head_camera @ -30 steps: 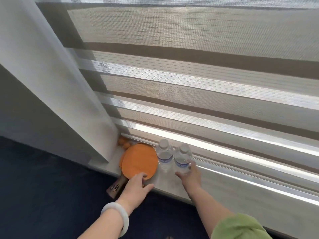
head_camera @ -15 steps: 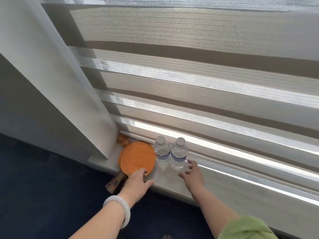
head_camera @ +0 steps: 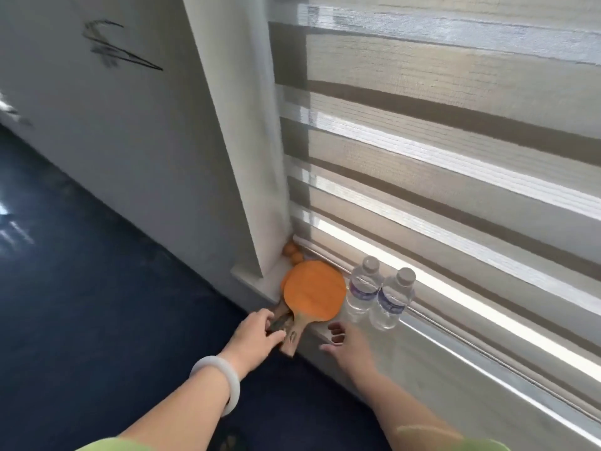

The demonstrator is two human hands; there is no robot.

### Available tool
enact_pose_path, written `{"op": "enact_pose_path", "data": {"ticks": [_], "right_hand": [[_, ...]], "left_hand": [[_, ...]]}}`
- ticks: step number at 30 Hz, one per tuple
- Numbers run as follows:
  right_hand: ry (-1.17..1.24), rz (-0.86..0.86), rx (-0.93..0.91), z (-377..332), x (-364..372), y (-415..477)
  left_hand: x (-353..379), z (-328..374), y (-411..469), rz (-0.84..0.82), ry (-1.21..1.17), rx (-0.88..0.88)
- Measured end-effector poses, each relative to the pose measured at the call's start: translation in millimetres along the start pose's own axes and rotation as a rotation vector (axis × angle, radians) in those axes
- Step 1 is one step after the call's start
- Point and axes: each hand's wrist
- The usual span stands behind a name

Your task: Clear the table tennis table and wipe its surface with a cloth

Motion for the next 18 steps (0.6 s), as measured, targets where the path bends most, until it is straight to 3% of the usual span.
{"op": "enact_pose_path", "data": {"ticks": [18], "right_hand": [[-0.312, -0.480, -0.392, -212.4, 262.8, -41.1]], "left_hand": [[-153.1, -239.5, -136.5, 0.361, -0.235, -0.449]]}}
Point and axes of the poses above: each hand's wrist, its own y-axis towards the middle knuckle, its own x-axis out of the palm, z = x × y, and after that the axes turned 12 degrees about y, right-handed
